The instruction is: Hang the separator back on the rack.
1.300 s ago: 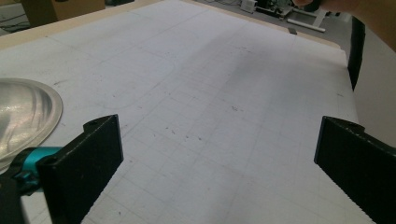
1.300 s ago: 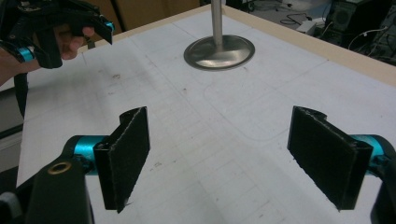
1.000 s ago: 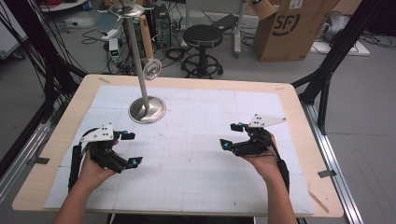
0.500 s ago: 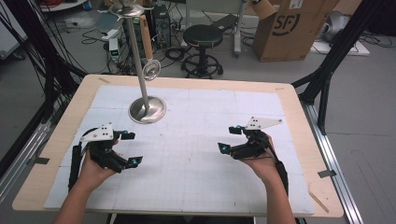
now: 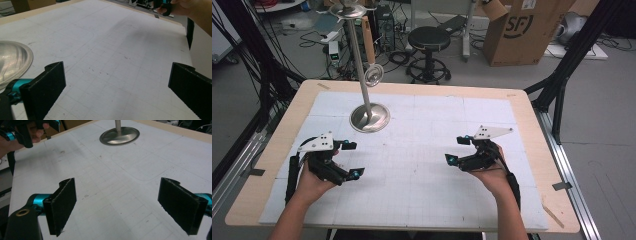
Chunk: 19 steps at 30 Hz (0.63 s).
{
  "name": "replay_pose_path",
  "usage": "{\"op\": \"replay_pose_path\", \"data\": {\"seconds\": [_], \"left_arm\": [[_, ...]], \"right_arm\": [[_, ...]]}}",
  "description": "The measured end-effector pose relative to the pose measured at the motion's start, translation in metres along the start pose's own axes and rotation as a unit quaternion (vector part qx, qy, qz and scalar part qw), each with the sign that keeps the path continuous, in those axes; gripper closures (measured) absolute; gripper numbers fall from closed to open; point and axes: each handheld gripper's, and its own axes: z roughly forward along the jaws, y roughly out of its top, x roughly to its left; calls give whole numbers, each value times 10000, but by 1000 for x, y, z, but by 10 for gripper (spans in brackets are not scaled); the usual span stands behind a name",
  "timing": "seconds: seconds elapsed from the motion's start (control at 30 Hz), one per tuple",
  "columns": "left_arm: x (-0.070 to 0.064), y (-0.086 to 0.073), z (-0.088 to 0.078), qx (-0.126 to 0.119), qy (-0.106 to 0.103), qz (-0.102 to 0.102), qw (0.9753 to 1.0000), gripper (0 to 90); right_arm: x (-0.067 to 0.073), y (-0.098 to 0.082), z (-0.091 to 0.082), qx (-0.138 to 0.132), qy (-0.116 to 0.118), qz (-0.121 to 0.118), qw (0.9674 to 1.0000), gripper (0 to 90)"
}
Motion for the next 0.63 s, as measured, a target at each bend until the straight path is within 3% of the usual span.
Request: {"op": "replay_pose_path", "data": {"seconds": [0.63], "left_arm": [[0, -2, 3, 65, 6, -19, 10000, 18]], "right_arm": [[-1, -3, 5, 52, 37, -23, 10000, 147]]}}
